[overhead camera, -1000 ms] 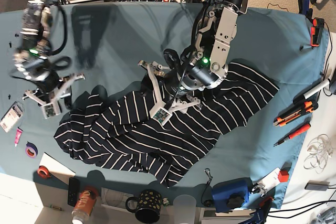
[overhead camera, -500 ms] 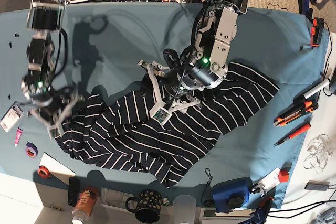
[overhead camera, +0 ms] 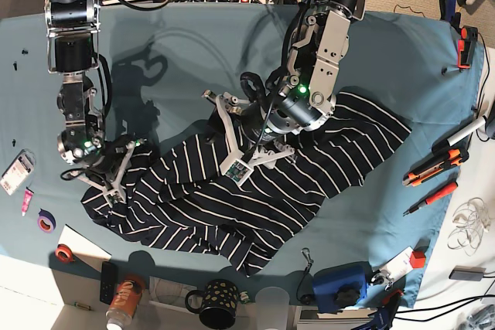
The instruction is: Layout the t-shirt on the table in an organized manner, then fold the t-shirt properly
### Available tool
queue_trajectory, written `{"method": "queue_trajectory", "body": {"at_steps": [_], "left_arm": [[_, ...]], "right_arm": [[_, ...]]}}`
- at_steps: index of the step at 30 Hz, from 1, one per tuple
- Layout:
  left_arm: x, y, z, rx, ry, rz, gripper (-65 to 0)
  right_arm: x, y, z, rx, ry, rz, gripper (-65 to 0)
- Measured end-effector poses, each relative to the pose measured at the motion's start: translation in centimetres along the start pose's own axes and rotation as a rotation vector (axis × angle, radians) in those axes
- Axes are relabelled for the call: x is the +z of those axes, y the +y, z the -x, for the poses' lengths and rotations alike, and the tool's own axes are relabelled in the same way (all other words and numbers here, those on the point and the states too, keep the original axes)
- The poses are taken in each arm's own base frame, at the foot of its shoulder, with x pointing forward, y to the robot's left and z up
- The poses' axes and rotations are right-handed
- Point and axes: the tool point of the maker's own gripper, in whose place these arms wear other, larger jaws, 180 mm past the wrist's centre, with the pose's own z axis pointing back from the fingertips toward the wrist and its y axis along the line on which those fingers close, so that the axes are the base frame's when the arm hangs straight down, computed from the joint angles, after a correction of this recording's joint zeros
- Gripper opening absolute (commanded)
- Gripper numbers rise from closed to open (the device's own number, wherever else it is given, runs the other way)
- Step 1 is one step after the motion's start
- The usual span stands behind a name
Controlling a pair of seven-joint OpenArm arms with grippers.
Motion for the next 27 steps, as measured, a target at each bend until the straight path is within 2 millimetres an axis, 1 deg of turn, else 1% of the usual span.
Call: {"method": "queue_trajectory", "body": {"at_steps": [1,2,4,6,10,12,14,16,18,19,22,24,27], "left_arm": [[0.0,0.0,0.0,0.0,0.0,0.0,-30.5],[0.0,0.0,0.0,0.0,0.0,0.0,-30.5],[0.0,0.0,0.0,0.0,-0.001,0.0,-30.5],[0.0,0.0,-0.1,-0.001,-0.005,0.0,-30.5],[0.0,0.1,-0.3,-0.002,-0.015,-0.002,-30.5],[0.0,0.0,-0.4,-0.001,-0.018,0.0,-30.5],[0.0,0.1,-0.4,-0.003,-0.017,-0.001,-30.5],[0.0,0.1,-0.4,-0.002,-0.017,-0.001,-30.5],[0.0,0.0,-0.4,-0.002,-0.018,0.0,-30.5],[0.0,0.0,-0.4,-0.002,-0.017,-0.001,-30.5],[0.0,0.0,-0.4,-0.002,-0.017,-0.001,-30.5],[0.0,0.0,-0.4,-0.002,-0.017,0.0,-30.5],[0.0,0.1,-0.4,-0.002,-0.017,-0.001,-30.5]], "right_arm": [[0.0,0.2,0.1,-0.012,0.005,-0.01,-47.1],[0.0,0.2,0.1,-0.018,0.007,-0.009,-51.2],[-0.1,0.5,0.2,-0.062,0.005,-0.008,-65.0],[-0.3,0.3,0.4,-0.124,0.022,0.037,-65.0],[0.2,0.4,0.3,-0.119,0.047,0.047,-65.0],[0.7,0.9,0.2,-0.108,0.053,0.031,-65.0],[1.4,2.4,-1.2,-0.093,0.001,-0.051,-65.0],[2.4,3.8,-3.6,-0.109,-0.089,-0.133,-65.0],[3.6,4.1,-5.8,-0.129,-0.174,-0.179,-65.0],[4.1,4.1,-6.5,-0.131,-0.201,-0.193,-65.0],[5.1,4.3,-7.2,-0.146,-0.257,-0.266,-65.0],[5.8,4.4,-7.6,-0.187,-0.293,-0.325,-65.0],[6.9,2.8,-8.0,-0.257,-0.348,-0.342,-65.0]]}}
